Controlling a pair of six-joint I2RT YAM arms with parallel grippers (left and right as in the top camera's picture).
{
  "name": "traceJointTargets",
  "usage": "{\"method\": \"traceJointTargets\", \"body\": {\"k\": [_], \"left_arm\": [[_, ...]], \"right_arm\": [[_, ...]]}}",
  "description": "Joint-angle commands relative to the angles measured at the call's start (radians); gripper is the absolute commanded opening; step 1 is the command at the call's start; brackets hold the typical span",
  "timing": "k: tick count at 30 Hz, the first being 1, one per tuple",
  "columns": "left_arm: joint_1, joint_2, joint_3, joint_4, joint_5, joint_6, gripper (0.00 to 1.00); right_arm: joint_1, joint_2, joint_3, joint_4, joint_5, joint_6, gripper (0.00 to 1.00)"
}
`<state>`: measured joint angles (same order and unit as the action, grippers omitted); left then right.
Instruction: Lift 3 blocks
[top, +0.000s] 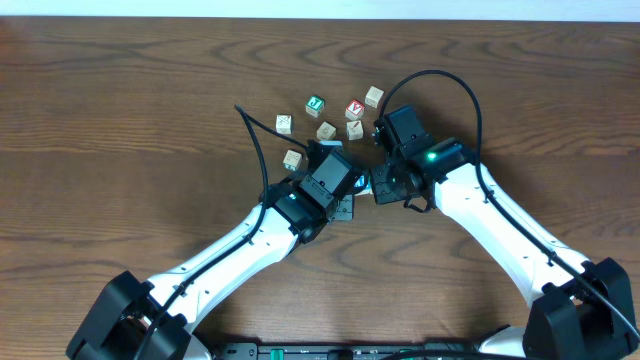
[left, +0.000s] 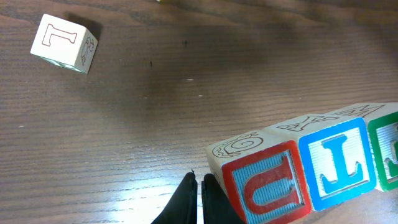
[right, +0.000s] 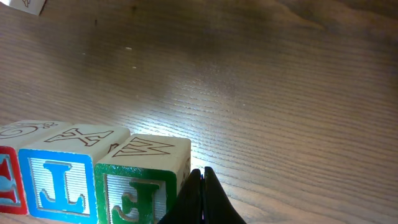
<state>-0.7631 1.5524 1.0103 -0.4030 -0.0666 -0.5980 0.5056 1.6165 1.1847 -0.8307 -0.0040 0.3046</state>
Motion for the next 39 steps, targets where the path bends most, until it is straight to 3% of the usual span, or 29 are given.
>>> {"method": "traceJointTargets", "body": {"k": [1,39], "left_arm": [[-0.055,-0.003,0.074,0.065,0.134,0.010,0.07],[-0.055,0.042,0.074,0.084,0.134,-0.009,0.07]], "right_arm": [[0.080,0.007,0.023,0.020,-0.229,-0.002,0.01],[0.080,0.015,-0.005,0.060,-0.259,0.017,0.01]]}}
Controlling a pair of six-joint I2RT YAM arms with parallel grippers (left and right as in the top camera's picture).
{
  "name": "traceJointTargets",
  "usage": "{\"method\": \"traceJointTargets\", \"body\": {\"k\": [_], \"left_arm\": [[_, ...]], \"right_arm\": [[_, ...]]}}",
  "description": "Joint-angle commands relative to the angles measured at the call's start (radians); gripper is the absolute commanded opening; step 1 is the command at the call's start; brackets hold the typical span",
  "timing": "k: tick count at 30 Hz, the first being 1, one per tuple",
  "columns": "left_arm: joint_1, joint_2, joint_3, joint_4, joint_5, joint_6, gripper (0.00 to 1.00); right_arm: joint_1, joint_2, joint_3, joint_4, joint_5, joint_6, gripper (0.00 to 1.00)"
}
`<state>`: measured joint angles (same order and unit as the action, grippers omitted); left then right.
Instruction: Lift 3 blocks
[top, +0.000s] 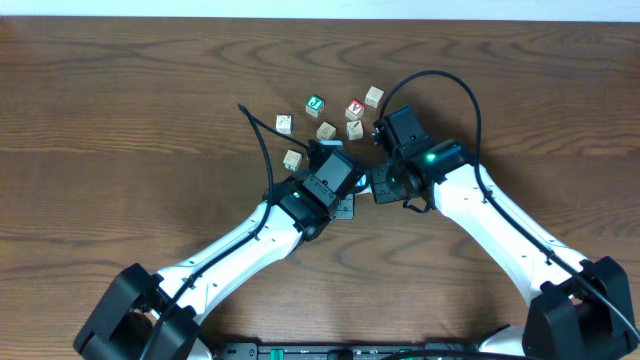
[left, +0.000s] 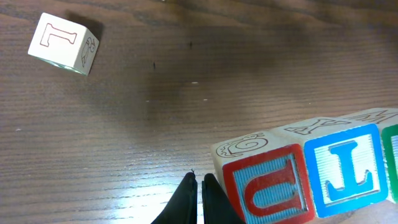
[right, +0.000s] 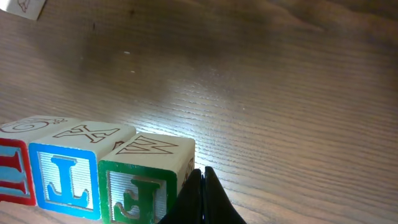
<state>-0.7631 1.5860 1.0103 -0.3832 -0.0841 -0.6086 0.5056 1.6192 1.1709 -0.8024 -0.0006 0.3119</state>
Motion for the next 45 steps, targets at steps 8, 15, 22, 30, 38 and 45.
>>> {"method": "traceJointTargets", "body": {"k": [8,15,22,30,38,45], "left_arm": [[-0.055,0.008,0.074,0.072,0.151,0.002,0.07],[-0.055,0.009,0.074,0.082,0.150,-0.015,0.08],[-0.055,0.009,0.074,0.083,0.151,-0.029,0.07],[-0.055,0.009,0.074,0.086,0.151,-0.033,0.07],[-0.055,0.009,0.074,0.085,0.150,-0.032,0.07],[-0.055,0.015,0.074,0.083,0.151,-0.031,0.07]], "right_arm": [[0.082,0.064,0.008,0.033,-0.270,0.010,0.01],[0.082,0.065,0.008,0.032,-0.277,0.027,0.01],[0.077,0.065,0.008,0.045,-0.322,0.053,0.01],[0.075,0.065,0.008,0.051,-0.341,0.069,0.01],[0.068,0.065,0.008,0.051,-0.341,0.065,0.01],[0.064,0.065,-0.001,0.047,-0.341,0.047,0.01]]}}
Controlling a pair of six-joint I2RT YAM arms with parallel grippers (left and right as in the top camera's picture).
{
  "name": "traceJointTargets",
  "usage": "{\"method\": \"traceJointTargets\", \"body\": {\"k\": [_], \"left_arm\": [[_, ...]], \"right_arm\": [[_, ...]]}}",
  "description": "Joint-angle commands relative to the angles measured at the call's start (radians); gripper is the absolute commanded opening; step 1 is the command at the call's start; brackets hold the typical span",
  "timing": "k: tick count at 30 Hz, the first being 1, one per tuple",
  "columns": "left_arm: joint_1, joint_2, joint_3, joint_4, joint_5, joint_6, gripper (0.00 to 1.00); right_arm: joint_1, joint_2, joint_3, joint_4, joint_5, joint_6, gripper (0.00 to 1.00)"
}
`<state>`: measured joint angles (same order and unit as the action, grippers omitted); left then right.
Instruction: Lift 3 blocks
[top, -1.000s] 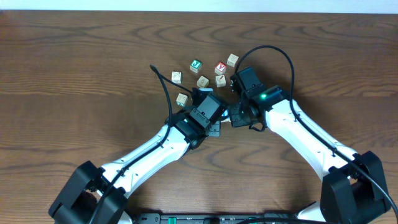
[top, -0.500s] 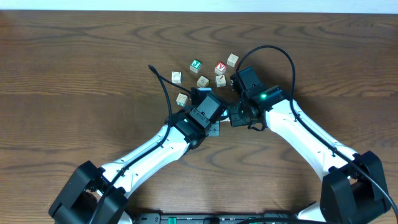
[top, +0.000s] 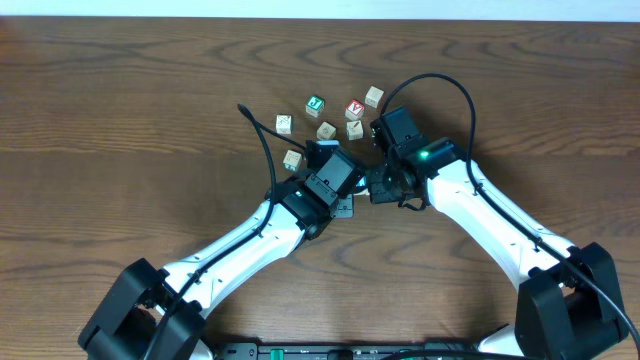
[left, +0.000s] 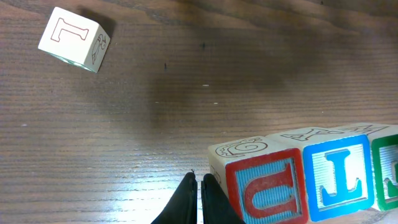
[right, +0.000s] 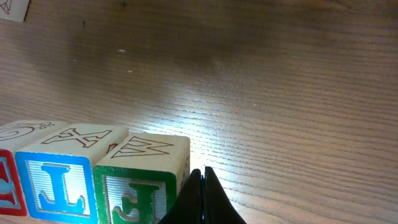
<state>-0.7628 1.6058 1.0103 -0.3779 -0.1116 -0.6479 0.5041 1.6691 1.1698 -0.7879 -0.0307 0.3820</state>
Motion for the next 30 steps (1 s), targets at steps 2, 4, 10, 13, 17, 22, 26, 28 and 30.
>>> {"method": "traceJointTargets", "body": {"k": [2,4,10,13,17,22,26,28,30], "left_arm": [[-0.055,0.002,0.073,0.072,0.179,0.008,0.07],[-0.055,0.009,0.073,0.069,0.180,0.008,0.07],[-0.055,0.018,0.072,0.069,0.183,0.008,0.07],[-0.055,0.018,0.072,0.069,0.185,0.008,0.08],[-0.055,0.018,0.072,0.071,0.193,0.007,0.07],[-0.055,0.018,0.072,0.074,0.204,0.007,0.07],[-0.055,0.018,0.072,0.074,0.206,0.007,0.07],[-0.055,0.018,0.072,0.074,0.206,0.007,0.07],[-0.055,0.018,0.072,0.074,0.205,0.007,0.07]], "right_arm": [[0.065,0.015,-0.003,0.032,-0.311,-0.028,0.01],[0.065,0.015,-0.008,0.032,-0.311,-0.032,0.01],[0.064,0.015,-0.029,0.036,-0.311,-0.040,0.01],[0.064,0.015,-0.034,0.037,-0.313,-0.039,0.01],[0.064,0.015,-0.034,0.056,-0.346,-0.039,0.01],[0.064,0.015,-0.034,0.075,-0.353,-0.012,0.01],[0.064,0.015,-0.034,0.075,-0.360,-0.012,0.01],[0.064,0.015,-0.034,0.076,-0.367,-0.011,0.01],[0.064,0.015,-0.034,0.079,-0.367,-0.011,0.01]]}}
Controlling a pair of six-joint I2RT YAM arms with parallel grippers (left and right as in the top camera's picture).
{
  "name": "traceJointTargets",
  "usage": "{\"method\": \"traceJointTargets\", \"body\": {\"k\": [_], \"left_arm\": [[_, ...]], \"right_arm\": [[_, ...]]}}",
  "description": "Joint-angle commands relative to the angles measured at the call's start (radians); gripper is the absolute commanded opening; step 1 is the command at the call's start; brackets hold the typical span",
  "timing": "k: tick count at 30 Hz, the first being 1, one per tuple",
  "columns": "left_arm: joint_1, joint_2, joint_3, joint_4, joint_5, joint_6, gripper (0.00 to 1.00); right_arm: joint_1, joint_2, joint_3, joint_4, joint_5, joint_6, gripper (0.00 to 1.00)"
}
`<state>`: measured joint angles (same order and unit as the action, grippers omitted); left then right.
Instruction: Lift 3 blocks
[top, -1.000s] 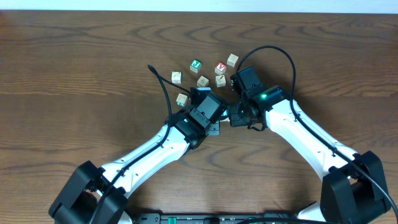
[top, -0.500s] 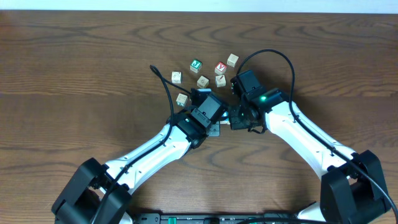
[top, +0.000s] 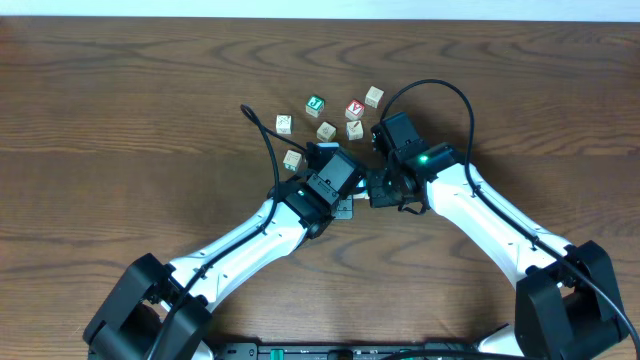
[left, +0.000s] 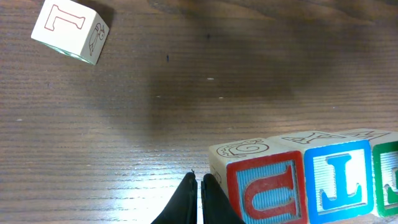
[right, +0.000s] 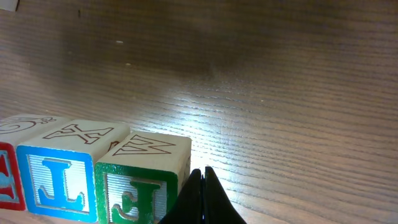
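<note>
Three lettered blocks form a row: a red U block (left: 267, 190), a blue block (left: 339, 183) and a green block (right: 140, 186). My left gripper (left: 200, 177) is shut, its fingers pressed against the red block's outer end. My right gripper (right: 202, 171) is shut too, against the green block's outer end. The row is squeezed between the two closed grippers. In the overhead view the wrists meet at the table's middle (top: 360, 190) and hide the row. Whether the row is off the table cannot be told.
Several loose wooden blocks lie just behind the arms, among them a green-lettered one (top: 315, 103), a red-lettered one (top: 354, 109) and a plain one (top: 292, 159). The nearest loose block (left: 69, 31) lies far left of the row. The brown wooden table (top: 120, 120) spreads all around.
The row is still pinched between both shut grippers. In the left wrist view the loose block sits a little higher and further left; in the right wrist view the corner block has nearly left the frame.
At every earlier moment both grippers were shut and pressed against the ends of the three-block row. The row was tilted in the left wrist view at first and is level now. Both wrists have shifted slightly toward the loose blocks.
</note>
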<state>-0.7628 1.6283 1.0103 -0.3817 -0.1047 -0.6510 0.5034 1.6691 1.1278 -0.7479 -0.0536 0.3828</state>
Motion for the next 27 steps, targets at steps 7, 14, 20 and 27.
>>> {"method": "traceJointTargets", "body": {"k": [7,14,20,27], "left_arm": [[-0.055,0.000,0.072,0.079,0.200,0.010,0.08],[-0.055,0.000,0.072,0.082,0.215,0.009,0.07],[-0.055,0.002,0.072,0.093,0.214,0.010,0.07],[-0.055,0.022,0.072,0.100,0.218,0.009,0.07]], "right_arm": [[0.065,0.015,0.007,0.051,-0.385,0.006,0.01],[0.065,0.015,0.007,0.078,-0.438,0.014,0.01],[0.065,0.015,0.007,0.079,-0.438,0.014,0.01],[0.063,0.015,0.006,0.079,-0.426,0.013,0.01]]}}
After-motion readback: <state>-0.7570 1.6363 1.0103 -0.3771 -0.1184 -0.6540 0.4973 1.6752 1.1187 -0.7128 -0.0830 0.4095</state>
